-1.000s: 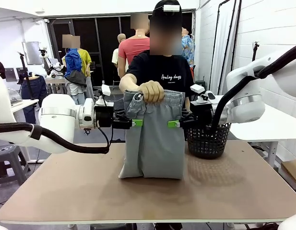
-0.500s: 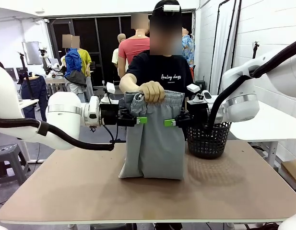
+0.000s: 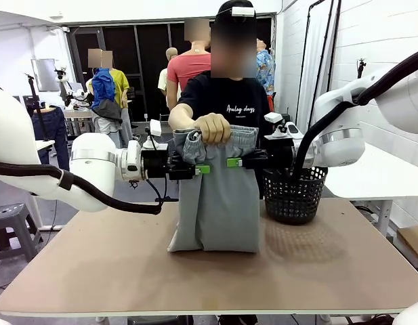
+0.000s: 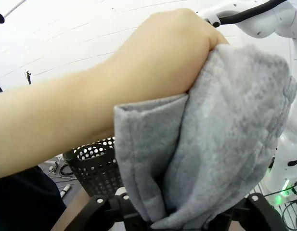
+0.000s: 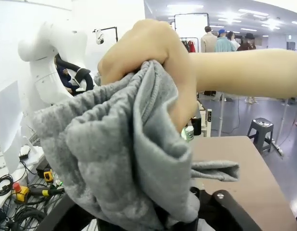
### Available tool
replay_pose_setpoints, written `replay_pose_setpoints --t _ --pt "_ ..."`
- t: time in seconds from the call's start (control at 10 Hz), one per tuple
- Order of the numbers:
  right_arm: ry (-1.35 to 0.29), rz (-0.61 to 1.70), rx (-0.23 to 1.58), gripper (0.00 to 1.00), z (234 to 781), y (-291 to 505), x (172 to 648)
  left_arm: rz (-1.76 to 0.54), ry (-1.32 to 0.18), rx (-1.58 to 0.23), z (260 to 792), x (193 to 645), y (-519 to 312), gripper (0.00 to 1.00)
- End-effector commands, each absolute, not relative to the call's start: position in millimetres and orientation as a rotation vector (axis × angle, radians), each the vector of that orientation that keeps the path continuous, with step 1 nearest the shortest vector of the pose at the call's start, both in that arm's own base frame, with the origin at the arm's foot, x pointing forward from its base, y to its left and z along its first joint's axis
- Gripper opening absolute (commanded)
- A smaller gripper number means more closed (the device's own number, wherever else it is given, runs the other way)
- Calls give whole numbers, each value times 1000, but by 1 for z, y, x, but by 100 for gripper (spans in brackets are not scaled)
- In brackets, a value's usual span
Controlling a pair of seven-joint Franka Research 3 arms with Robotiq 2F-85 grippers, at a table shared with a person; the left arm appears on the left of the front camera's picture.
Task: Fold the training pants.
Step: Release the ends of the Training pants and then grab the overlapped ends.
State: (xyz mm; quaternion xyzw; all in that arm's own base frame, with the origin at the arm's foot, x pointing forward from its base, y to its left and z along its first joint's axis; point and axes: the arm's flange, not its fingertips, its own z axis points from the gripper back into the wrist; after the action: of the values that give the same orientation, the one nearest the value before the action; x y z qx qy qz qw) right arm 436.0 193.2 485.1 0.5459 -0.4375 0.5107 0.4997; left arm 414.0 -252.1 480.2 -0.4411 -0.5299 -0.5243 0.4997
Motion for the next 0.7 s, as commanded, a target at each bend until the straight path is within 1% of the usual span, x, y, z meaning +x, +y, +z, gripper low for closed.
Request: replay_pose_setpoints --t 0.0,0.3,0.6 --pt "-1038 1190 1360 0 490 198 439 -1270 -1291 -1083 483 416 -251 0" --pt "-946 1196 1360 0 486 199 440 -1215 -1279 -1076 490 415 -254 0" --pt "-924 1203 1364 0 486 198 445 -1213 -1244 -1069 494 415 -256 0"
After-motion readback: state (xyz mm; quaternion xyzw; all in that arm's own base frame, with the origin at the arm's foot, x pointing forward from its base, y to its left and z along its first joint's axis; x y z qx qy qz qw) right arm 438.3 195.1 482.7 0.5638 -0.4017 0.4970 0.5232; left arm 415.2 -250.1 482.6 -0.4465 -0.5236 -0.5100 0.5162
